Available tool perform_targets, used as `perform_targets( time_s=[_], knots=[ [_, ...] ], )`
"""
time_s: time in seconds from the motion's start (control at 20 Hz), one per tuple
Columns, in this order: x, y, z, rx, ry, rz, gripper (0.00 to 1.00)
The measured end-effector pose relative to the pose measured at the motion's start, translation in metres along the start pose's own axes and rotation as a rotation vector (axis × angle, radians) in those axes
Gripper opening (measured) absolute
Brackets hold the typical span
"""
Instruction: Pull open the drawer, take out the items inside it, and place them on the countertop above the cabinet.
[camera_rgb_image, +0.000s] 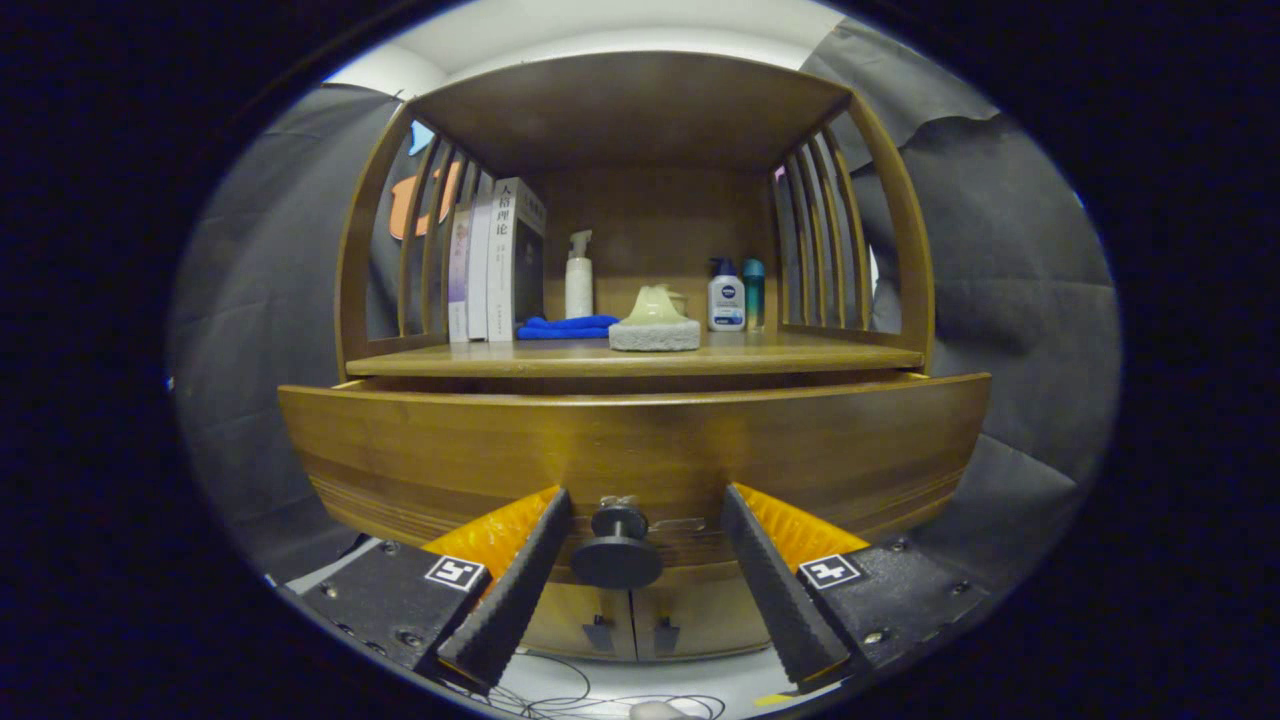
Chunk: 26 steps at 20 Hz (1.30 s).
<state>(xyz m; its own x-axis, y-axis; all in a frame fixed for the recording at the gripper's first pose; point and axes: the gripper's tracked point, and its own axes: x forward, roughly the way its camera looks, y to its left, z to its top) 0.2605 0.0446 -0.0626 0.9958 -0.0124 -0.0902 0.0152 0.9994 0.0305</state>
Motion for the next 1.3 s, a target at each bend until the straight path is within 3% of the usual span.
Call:
perform_targets(
  time_s=[1.3],
  knots=[
    [0.061, 0.005, 0.013, 0.003, 0.013, -0.014, 0.99]
  ],
)
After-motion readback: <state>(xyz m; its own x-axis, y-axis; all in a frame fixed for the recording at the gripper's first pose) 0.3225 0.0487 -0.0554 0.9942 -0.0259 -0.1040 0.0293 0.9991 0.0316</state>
